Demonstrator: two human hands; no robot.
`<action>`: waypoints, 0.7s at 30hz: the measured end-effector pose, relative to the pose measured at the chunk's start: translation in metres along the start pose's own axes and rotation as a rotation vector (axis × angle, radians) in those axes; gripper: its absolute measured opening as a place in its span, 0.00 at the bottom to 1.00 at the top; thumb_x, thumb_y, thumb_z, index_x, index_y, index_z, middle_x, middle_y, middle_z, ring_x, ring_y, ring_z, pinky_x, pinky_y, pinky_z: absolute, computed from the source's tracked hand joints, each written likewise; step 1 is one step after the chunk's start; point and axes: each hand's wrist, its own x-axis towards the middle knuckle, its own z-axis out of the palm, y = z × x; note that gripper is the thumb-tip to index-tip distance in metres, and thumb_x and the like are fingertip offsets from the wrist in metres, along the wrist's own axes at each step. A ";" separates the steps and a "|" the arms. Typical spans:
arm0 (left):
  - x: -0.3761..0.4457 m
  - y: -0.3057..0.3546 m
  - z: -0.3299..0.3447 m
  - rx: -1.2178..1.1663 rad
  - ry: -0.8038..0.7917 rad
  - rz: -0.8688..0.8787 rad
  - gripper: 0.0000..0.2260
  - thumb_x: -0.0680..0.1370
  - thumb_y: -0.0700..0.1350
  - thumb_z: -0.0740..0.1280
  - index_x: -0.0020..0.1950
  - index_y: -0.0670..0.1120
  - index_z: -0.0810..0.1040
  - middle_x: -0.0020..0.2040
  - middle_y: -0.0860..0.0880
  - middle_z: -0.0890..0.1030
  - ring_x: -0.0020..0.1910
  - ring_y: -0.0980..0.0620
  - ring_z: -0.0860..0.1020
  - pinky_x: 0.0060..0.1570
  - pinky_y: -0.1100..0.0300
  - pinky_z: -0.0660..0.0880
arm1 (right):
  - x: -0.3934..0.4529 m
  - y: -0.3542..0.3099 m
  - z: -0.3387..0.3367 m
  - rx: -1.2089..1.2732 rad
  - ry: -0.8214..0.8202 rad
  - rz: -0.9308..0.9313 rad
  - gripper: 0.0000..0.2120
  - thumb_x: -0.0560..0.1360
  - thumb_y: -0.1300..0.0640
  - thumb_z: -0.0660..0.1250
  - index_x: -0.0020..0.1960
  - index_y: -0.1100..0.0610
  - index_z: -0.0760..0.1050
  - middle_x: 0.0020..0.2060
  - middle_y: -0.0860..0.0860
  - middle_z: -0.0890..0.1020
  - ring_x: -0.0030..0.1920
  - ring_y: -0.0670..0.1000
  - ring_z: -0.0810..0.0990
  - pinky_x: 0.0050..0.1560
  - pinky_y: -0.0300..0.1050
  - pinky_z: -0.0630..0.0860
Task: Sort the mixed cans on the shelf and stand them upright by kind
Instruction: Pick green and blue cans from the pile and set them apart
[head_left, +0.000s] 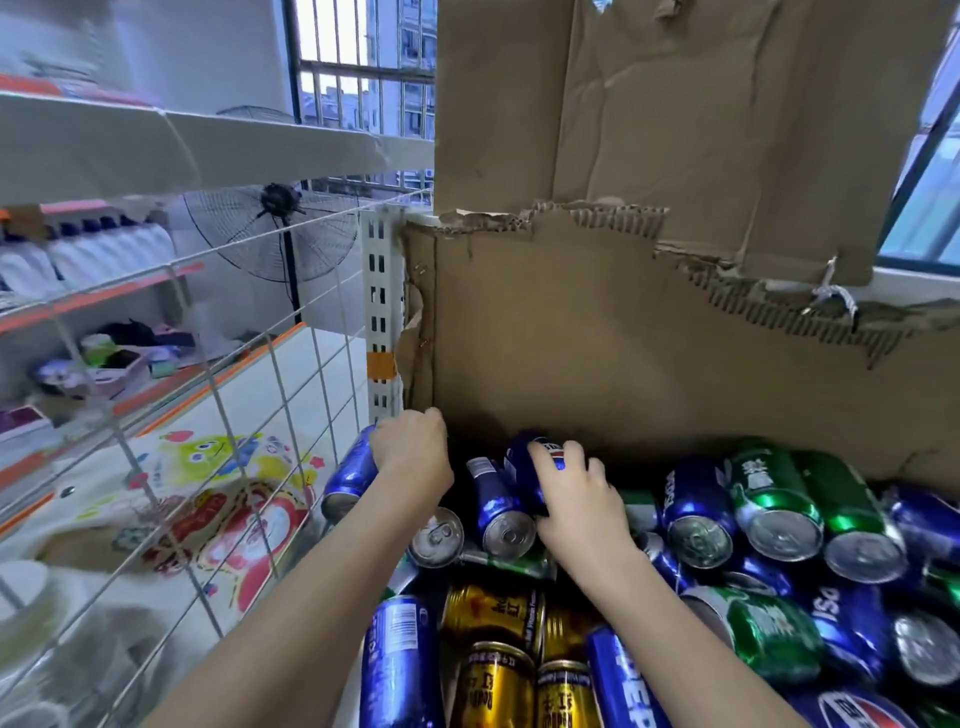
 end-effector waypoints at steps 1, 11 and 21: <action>-0.002 -0.001 -0.003 -0.015 0.019 0.002 0.20 0.72 0.46 0.70 0.60 0.45 0.69 0.58 0.43 0.75 0.58 0.41 0.73 0.48 0.54 0.70 | -0.001 0.000 -0.002 0.013 0.009 0.012 0.33 0.73 0.59 0.65 0.73 0.51 0.52 0.67 0.57 0.61 0.62 0.60 0.66 0.54 0.48 0.71; -0.082 0.004 -0.031 -0.679 0.432 0.079 0.27 0.64 0.49 0.77 0.59 0.47 0.70 0.50 0.45 0.77 0.47 0.44 0.77 0.41 0.58 0.69 | -0.062 0.008 -0.041 0.370 0.474 0.148 0.33 0.68 0.57 0.70 0.71 0.48 0.64 0.65 0.51 0.68 0.60 0.56 0.72 0.53 0.48 0.73; -0.192 0.059 -0.021 -0.941 0.506 0.378 0.28 0.60 0.44 0.80 0.57 0.43 0.76 0.51 0.47 0.76 0.47 0.56 0.70 0.46 0.70 0.63 | -0.210 0.053 -0.043 0.449 0.782 0.394 0.37 0.61 0.63 0.79 0.67 0.51 0.69 0.63 0.54 0.72 0.58 0.48 0.72 0.55 0.16 0.58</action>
